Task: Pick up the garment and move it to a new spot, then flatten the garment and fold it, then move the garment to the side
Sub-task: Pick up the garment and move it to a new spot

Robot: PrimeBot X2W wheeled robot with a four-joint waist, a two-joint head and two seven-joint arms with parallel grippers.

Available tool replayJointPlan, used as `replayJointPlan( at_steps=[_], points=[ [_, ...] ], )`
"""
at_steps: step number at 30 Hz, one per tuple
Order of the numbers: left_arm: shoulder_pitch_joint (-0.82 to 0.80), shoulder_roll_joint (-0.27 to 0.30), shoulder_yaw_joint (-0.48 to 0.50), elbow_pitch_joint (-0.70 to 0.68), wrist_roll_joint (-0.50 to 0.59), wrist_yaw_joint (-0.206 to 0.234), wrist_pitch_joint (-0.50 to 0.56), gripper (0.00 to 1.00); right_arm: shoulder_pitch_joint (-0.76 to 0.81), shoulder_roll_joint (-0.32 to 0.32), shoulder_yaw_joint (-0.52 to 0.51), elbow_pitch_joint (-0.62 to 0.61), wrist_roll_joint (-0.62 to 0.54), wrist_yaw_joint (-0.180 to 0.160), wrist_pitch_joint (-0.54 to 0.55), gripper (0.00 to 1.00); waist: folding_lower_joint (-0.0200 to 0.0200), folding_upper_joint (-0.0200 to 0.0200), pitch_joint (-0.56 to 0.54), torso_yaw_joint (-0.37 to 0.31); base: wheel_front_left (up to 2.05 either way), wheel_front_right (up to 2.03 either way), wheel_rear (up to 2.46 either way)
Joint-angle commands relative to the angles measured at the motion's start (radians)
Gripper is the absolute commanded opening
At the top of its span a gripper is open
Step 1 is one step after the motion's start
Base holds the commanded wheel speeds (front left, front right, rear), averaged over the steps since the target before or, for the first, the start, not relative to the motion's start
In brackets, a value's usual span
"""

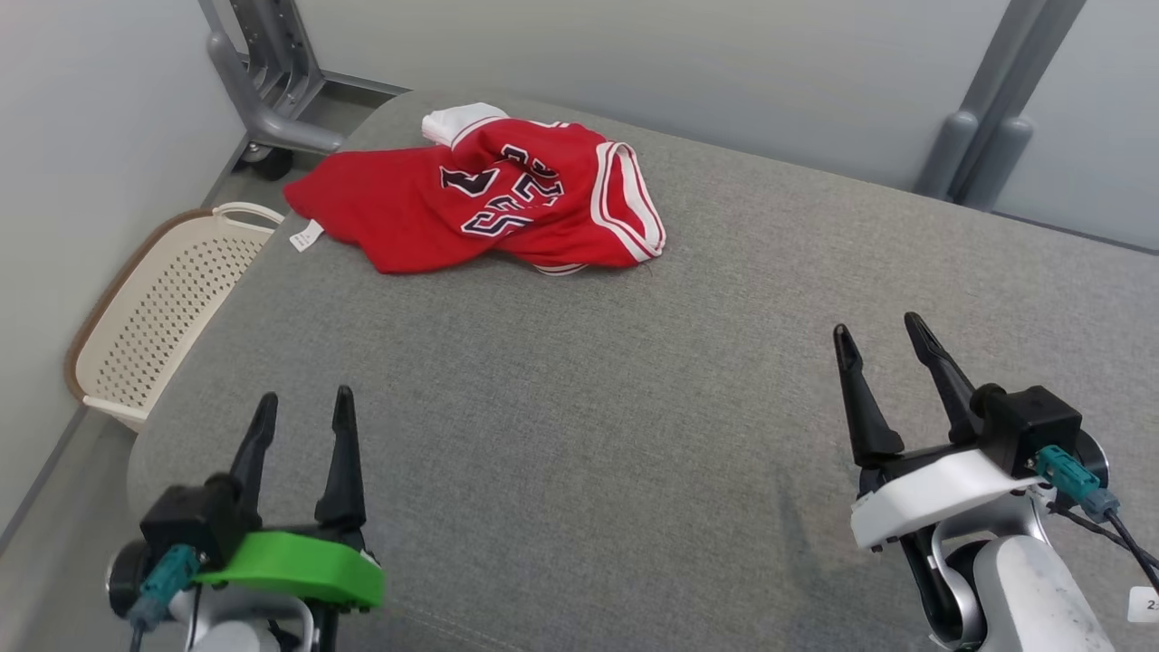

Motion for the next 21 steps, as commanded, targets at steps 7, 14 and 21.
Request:
replayJointPlan(
  at_steps=[7, 14, 21],
  points=[
    [-0.23, 0.087, -0.003, 0.02, 0.055, -0.057, 0.084, 1.0, -0.046, -0.004, 0.0, -0.015, -0.012, 0.0, 0.003, 1.0, 0.0, 0.0054, 0.079, -0.109, 0.0, 0.0, 0.0],
    [-0.485, 0.172, 0.003, 0.123, 0.058, -0.148, 0.216, 1.0, -0.095, -0.004, 0.008, -0.017, -0.017, 0.0, -0.008, 1.0, 0.0, 0.0054, 0.16, -0.243, 0.0, 0.0, 0.0],
    [-0.68, 0.215, -0.019, 0.257, -0.006, -0.268, 0.407, 1.0, -0.143, -0.004, -0.004, -0.03, -0.025, 0.0, -0.024, 1.0, 0.0, 0.0054, 0.259, -0.365, 0.0, 0.0, 0.0]
  ],
)
